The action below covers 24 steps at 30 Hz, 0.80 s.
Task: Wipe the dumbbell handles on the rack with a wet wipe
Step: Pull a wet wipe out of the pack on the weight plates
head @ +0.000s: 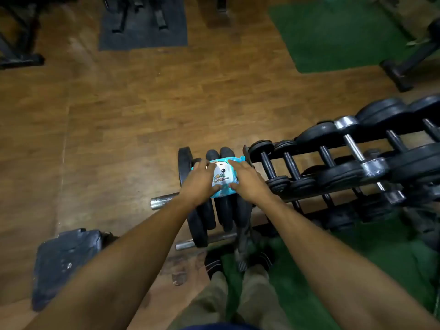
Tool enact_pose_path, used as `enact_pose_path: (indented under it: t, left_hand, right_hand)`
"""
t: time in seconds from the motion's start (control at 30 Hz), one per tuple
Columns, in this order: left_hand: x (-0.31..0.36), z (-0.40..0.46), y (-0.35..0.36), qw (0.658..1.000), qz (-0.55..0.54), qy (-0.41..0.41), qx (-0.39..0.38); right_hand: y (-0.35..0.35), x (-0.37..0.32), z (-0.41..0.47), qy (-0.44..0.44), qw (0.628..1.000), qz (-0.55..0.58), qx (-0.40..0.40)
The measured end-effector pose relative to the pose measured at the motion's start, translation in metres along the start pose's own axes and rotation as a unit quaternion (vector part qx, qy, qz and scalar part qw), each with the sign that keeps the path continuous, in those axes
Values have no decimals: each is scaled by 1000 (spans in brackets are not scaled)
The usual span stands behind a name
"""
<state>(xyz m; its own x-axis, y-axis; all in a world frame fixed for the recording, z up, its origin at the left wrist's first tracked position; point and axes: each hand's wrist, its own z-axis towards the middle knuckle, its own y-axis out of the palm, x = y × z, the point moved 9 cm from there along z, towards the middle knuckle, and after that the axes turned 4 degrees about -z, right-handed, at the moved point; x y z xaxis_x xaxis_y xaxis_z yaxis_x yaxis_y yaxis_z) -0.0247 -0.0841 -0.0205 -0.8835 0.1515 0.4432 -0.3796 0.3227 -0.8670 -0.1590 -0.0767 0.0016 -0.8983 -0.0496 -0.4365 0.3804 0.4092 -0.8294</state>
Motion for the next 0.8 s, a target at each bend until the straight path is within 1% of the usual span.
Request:
enact_pose_path:
  t: [0.17,0.27,0.37,0.47,0.57,0.63,0.7,0.73,0.8]
  left_hand:
    - [3,2,-6,1000,23,6,-11]
    - [8,1,-7,998,50,29,-12]
    - [9,1,-4,996,77,37,-24]
    - [11,-2,-5,996,69,50,-7]
    - [7,-2,-8,999,24,41,1]
    - [-1,1,-18,997,-67,19,20]
    - [-17,9,-32,986,-153,-27,58]
    - [-25,15,-39,981,-172,-54,76]
    - [-41,29,-47,974,-175,-107,100]
  right_hand:
    - [5,7,14,0,996,-61,-57]
    - [6,7,19,-11,995,-76,-62]
    - [8,10,23,-14,996,-68,-63]
    - [9,14,23,-10,997,-46,-61]
    - [10,18,24,-6,998,-38,-57]
    - [10,19,25,-7,998,-28,-54]
    - [13,21,24,-5,998,-16,-55]
    - [13,22,24,-5,999,-9,-54]
    - [13,24,25,-7,999,7,-50]
